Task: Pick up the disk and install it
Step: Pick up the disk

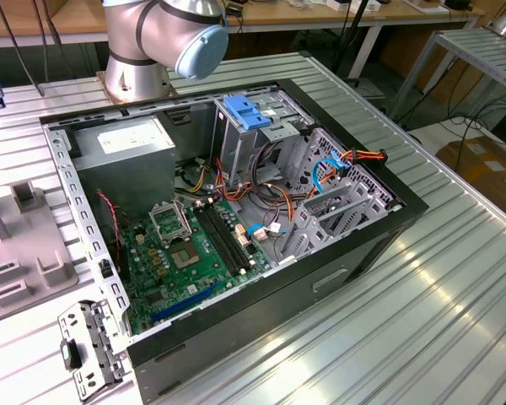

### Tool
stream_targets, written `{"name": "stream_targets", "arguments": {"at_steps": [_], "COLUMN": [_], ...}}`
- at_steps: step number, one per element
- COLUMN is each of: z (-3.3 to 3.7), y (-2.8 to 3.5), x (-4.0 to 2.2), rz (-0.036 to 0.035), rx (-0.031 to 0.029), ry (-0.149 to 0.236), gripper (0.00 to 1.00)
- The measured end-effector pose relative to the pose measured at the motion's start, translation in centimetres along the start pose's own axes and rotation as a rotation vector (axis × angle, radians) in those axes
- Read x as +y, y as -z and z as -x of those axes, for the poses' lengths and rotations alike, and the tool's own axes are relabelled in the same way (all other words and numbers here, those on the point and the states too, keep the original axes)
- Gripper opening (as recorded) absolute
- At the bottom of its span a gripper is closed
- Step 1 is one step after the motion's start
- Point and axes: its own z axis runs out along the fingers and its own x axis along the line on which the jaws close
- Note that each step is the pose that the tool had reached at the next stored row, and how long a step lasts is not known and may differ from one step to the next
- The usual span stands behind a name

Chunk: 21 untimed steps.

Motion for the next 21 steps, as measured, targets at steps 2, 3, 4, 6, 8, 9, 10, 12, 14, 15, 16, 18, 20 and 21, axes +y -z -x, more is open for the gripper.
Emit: {"name": "stream_targets", "arguments": {"at_steps": [2, 3, 4, 6, 8, 9, 10, 12, 14, 15, 16, 18, 20, 21], "z": [-0.01, -0.01, -0.02, -0.03, -0.04, -0.05, -0.05, -0.06, -0.07, -0.07, -0.08, -0.09, -0.11, -0.11], "y": [0.02, 0.02, 0.03, 0.04, 0.06, 0.07, 0.08, 0.08, 0.10, 0.10, 0.10, 0.12, 0.15, 0.16], "x": [-0.35, -0.44, -0.55, -0.81, -1.20, -1.39, -1.60, -1.86, -2.09, -2.20, -2.30, -2.54, -3.21, -3.39], "rz": [0.0001, 0.0001, 0.0000, 0.0001, 0.0001, 0.0001, 0.0001, 0.0000, 0.0001, 0.0000, 0.0000, 0.0000, 0.0001, 0.0000], "rx": [0.0001, 0.0000, 0.0001, 0.0001, 0.0000, 0.0001, 0.0001, 0.0000, 0.0001, 0.0000, 0.0000, 0.0001, 0.0000, 0.0000], "ry": [0.000, 0.000, 0.000, 0.000, 0.000, 0.000, 0.000, 0.000, 0.000, 0.000, 0.000, 0.000, 0.000, 0.000], "gripper": [0.37, 0.37, 0.37, 0.37, 0.37, 0.37, 0.37, 0.37, 0.37, 0.37, 0.37, 0.37, 0.37, 0.37]}}
